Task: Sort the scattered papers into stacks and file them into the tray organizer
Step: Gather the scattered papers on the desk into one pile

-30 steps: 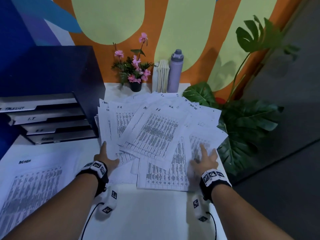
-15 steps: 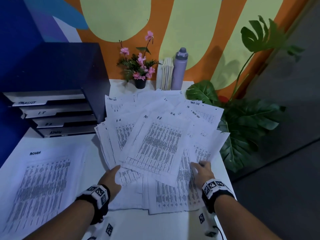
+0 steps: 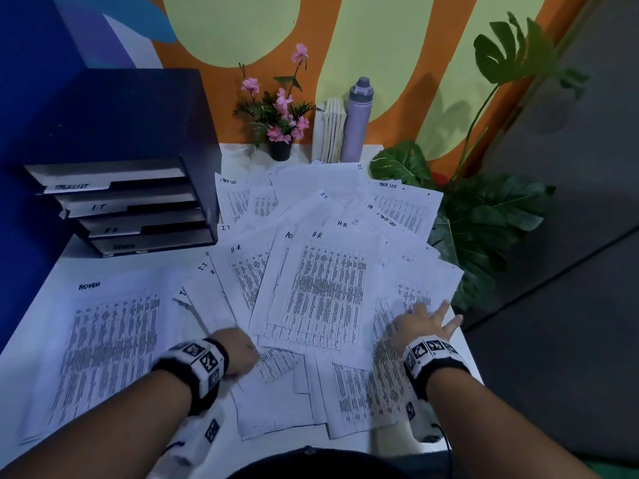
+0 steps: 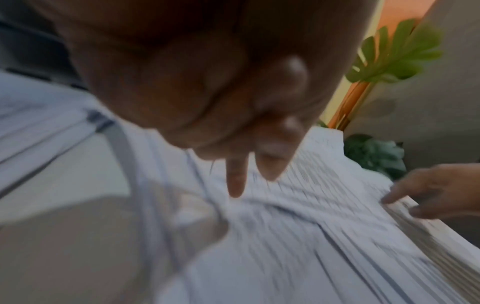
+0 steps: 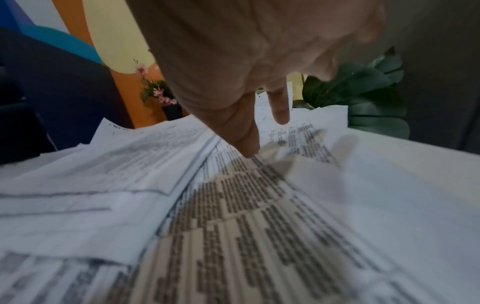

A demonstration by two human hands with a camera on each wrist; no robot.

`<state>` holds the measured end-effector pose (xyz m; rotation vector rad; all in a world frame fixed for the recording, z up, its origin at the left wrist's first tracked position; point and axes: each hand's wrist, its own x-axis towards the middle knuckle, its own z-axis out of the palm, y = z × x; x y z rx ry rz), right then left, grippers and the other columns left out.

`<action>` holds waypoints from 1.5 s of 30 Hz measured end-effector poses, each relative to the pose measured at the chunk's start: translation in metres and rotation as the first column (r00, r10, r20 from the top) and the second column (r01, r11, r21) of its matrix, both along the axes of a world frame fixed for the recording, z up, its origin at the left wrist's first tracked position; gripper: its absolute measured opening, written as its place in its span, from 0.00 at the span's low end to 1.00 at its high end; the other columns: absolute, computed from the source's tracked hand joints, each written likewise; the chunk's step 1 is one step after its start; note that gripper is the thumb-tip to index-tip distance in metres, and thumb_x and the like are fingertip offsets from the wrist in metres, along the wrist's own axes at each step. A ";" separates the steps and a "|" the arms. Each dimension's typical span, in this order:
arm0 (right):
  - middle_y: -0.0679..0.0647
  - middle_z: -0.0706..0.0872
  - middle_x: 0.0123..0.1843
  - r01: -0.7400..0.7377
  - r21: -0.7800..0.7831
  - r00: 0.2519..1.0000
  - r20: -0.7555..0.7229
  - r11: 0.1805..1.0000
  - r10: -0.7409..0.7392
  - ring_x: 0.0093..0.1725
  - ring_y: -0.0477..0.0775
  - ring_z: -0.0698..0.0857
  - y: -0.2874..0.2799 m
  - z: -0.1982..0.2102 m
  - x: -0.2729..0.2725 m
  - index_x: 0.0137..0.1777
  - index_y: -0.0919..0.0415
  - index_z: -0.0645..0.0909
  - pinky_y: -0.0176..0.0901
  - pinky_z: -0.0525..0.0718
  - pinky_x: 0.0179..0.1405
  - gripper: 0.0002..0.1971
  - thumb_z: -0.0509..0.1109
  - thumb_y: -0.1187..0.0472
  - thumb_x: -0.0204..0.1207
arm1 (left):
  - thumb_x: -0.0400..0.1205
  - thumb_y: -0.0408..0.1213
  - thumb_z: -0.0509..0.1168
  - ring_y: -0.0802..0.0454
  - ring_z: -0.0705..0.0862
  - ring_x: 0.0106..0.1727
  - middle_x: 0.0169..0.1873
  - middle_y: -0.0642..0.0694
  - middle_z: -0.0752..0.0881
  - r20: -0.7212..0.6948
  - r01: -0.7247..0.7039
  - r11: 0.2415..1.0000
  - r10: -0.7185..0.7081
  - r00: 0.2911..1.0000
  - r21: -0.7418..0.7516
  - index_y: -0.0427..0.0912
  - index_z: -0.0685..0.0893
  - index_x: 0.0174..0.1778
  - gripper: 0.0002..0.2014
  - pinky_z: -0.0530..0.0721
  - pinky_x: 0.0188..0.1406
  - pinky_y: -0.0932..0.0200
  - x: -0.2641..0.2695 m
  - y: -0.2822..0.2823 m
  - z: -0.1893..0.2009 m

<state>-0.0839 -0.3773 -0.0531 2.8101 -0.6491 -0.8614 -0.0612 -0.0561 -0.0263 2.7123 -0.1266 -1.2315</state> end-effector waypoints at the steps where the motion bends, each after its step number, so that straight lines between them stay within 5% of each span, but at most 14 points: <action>1: 0.55 0.63 0.79 0.007 0.065 0.999 0.040 0.998 -0.010 0.81 0.75 0.53 0.001 0.002 0.003 0.67 0.45 0.78 0.76 0.46 0.76 0.19 0.62 0.56 0.76 | 0.82 0.45 0.57 0.50 0.82 0.45 0.48 0.43 0.87 0.072 -0.018 0.999 0.016 0.997 0.027 0.41 0.86 0.48 0.15 0.82 0.47 0.61 0.009 -0.002 0.003; 5: 0.61 0.75 0.68 0.081 0.427 0.961 0.206 0.901 -0.184 0.58 0.61 0.82 0.010 0.005 0.017 0.71 0.56 0.75 0.47 0.81 0.57 0.19 0.60 0.54 0.82 | 0.85 0.39 0.55 0.41 0.83 0.61 0.54 0.39 0.85 0.218 -0.218 0.971 0.235 0.947 -0.096 0.37 0.84 0.55 0.14 0.80 0.52 0.58 0.042 -0.004 -0.005; 9: 0.60 0.83 0.60 0.174 0.607 0.925 0.169 0.775 -0.341 0.55 0.59 0.83 0.017 0.004 0.024 0.64 0.64 0.75 0.44 0.79 0.52 0.16 0.63 0.55 0.81 | 0.86 0.43 0.55 0.41 0.75 0.71 0.74 0.39 0.74 0.130 -0.418 0.884 0.449 0.884 -0.208 0.39 0.67 0.78 0.24 0.74 0.65 0.56 0.055 -0.012 -0.025; 13: 0.59 0.85 0.57 0.150 0.681 0.921 0.168 0.717 -0.352 0.50 0.56 0.82 0.021 -0.002 0.029 0.61 0.62 0.77 0.49 0.82 0.57 0.15 0.64 0.53 0.82 | 0.84 0.45 0.60 0.41 0.80 0.62 0.66 0.39 0.80 0.100 -0.424 0.840 0.480 0.871 -0.337 0.41 0.74 0.73 0.22 0.78 0.58 0.57 0.052 -0.023 -0.045; 17: 0.62 0.76 0.74 0.251 0.796 0.850 0.092 0.551 -0.519 0.69 0.61 0.78 0.017 0.000 0.034 0.77 0.65 0.67 0.50 0.76 0.69 0.28 0.66 0.50 0.82 | 0.80 0.29 0.65 0.46 0.83 0.56 0.60 0.42 0.84 0.063 -0.412 0.747 0.515 0.855 -0.522 0.41 0.74 0.70 0.21 0.80 0.52 0.62 0.036 -0.041 -0.054; 19: 0.65 0.77 0.71 0.287 0.827 0.782 0.088 0.483 -0.617 0.66 0.61 0.78 0.009 -0.001 0.037 0.72 0.63 0.71 0.49 0.76 0.66 0.24 0.67 0.52 0.81 | 0.78 0.28 0.66 0.50 0.83 0.56 0.60 0.45 0.85 -0.058 -0.388 0.740 0.430 0.901 -0.549 0.44 0.74 0.69 0.23 0.81 0.51 0.63 0.024 -0.047 -0.052; 23: 0.57 0.82 0.46 0.290 0.736 0.780 0.188 0.611 -0.597 0.47 0.56 0.82 -0.009 -0.012 0.039 0.45 0.61 0.76 0.45 0.83 0.52 0.10 0.69 0.54 0.77 | 0.78 0.38 0.69 0.49 0.84 0.50 0.58 0.45 0.82 0.011 -0.436 0.729 0.520 0.854 -0.528 0.50 0.80 0.58 0.14 0.86 0.55 0.52 0.016 -0.039 -0.057; 27: 0.62 0.78 0.61 0.328 0.423 0.861 0.234 0.845 -0.451 0.56 0.66 0.82 -0.019 -0.016 0.034 0.55 0.59 0.82 0.50 0.82 0.58 0.17 0.66 0.47 0.75 | 0.74 0.54 0.70 0.37 0.74 0.71 0.76 0.38 0.65 0.283 -0.586 0.798 0.599 0.749 -0.139 0.47 0.66 0.79 0.38 0.78 0.68 0.44 0.029 -0.019 -0.056; 29: 0.63 0.77 0.59 0.327 0.477 0.849 0.230 0.816 -0.475 0.50 0.63 0.83 -0.018 -0.018 0.031 0.51 0.62 0.80 0.47 0.83 0.53 0.14 0.66 0.51 0.75 | 0.70 0.54 0.74 0.35 0.72 0.73 0.76 0.34 0.64 0.239 -0.653 0.754 0.650 0.722 -0.077 0.45 0.57 0.82 0.48 0.77 0.68 0.44 0.034 -0.015 -0.057; 32: 0.57 0.81 0.45 0.232 0.595 0.857 0.249 0.769 -0.451 0.44 0.57 0.80 -0.010 -0.019 0.026 0.46 0.62 0.72 0.41 0.78 0.45 0.08 0.67 0.58 0.78 | 0.70 0.37 0.75 0.37 0.75 0.70 0.76 0.36 0.67 0.154 -0.700 0.676 0.735 0.660 -0.229 0.49 0.46 0.84 0.53 0.81 0.64 0.46 0.036 -0.016 -0.069; 36: 0.54 0.81 0.36 0.085 0.704 0.731 0.437 0.706 -0.524 0.40 0.59 0.82 -0.003 -0.011 0.028 0.43 0.57 0.75 0.46 0.81 0.38 0.04 0.67 0.65 0.77 | 0.74 0.25 0.63 0.36 0.83 0.59 0.72 0.38 0.72 0.158 -0.607 0.655 0.728 0.668 -0.450 0.54 0.63 0.80 0.39 0.87 0.52 0.49 0.030 -0.015 -0.071; 40: 0.53 0.80 0.46 -0.010 0.873 0.561 0.409 0.488 -0.720 0.40 0.54 0.82 -0.007 0.018 0.044 0.68 0.50 0.72 0.40 0.80 0.38 0.24 0.67 0.72 0.77 | 0.80 0.33 0.63 0.40 0.77 0.69 0.73 0.40 0.74 0.251 -0.592 0.654 0.743 0.620 -0.472 0.45 0.81 0.69 0.20 0.77 0.68 0.52 0.032 0.000 -0.060; 42: 0.57 0.83 0.51 -0.028 0.893 0.562 0.385 0.448 -0.732 0.47 0.58 0.84 -0.014 0.029 0.056 0.69 0.55 0.75 0.42 0.79 0.45 0.22 0.68 0.71 0.77 | 0.82 0.35 0.63 0.41 0.79 0.67 0.71 0.42 0.78 0.263 -0.597 0.635 0.760 0.594 -0.490 0.45 0.85 0.63 0.14 0.78 0.64 0.54 0.031 0.011 -0.054; 45: 0.61 0.86 0.48 -0.018 0.919 0.630 0.316 0.393 -0.710 0.49 0.61 0.84 -0.018 0.035 0.072 0.53 0.59 0.82 0.50 0.82 0.49 0.09 0.69 0.71 0.77 | 0.80 0.25 0.62 0.41 0.79 0.68 0.77 0.43 0.70 0.203 -0.594 0.631 0.751 0.628 -0.499 0.47 0.79 0.71 0.23 0.82 0.55 0.59 0.021 0.020 -0.048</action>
